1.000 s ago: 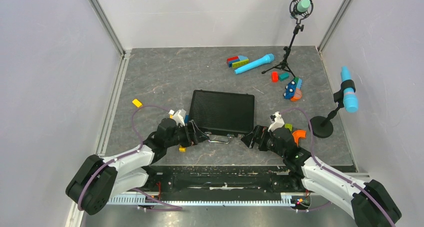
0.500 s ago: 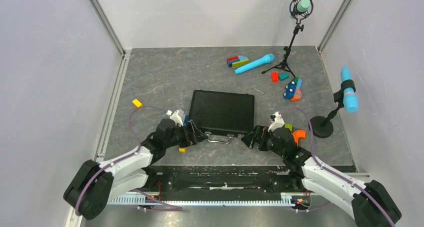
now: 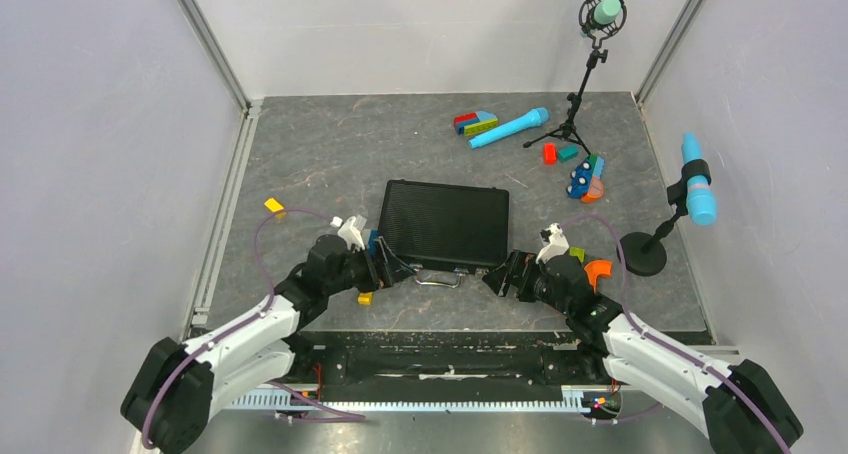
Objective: Pack up texas hold em set
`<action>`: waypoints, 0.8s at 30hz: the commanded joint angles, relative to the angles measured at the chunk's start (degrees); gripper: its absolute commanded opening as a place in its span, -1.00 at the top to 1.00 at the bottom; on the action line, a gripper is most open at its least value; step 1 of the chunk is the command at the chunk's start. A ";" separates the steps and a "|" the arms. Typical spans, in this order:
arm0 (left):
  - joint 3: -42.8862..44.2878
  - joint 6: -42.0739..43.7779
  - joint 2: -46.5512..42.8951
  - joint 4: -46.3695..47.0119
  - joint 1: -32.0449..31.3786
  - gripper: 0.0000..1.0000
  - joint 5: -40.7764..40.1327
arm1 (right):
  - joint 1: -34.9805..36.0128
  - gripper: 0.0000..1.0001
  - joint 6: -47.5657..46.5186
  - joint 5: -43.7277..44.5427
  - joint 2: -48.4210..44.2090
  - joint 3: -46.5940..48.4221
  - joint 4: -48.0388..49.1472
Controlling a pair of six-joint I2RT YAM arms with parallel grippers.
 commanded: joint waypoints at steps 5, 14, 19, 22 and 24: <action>4.17 2.90 9.20 6.07 -0.08 -0.82 0.95 | -0.04 -0.96 -0.84 1.80 -0.14 -0.60 -4.43; 5.16 2.51 15.61 10.95 -0.02 -0.82 0.63 | -0.03 -0.96 -1.07 1.81 0.20 -0.71 -4.47; 6.32 2.75 14.60 7.94 -0.10 -0.83 0.97 | -0.04 -0.96 -1.60 1.89 -0.47 -0.31 -5.24; 9.43 5.32 8.31 -5.33 -0.09 -0.92 -3.23 | -0.05 -0.96 -3.41 4.31 -1.40 1.69 -7.69; 12.50 6.58 1.87 -17.25 -0.09 -0.99 -8.81 | -0.10 -0.96 -5.15 6.56 -2.23 4.33 -11.20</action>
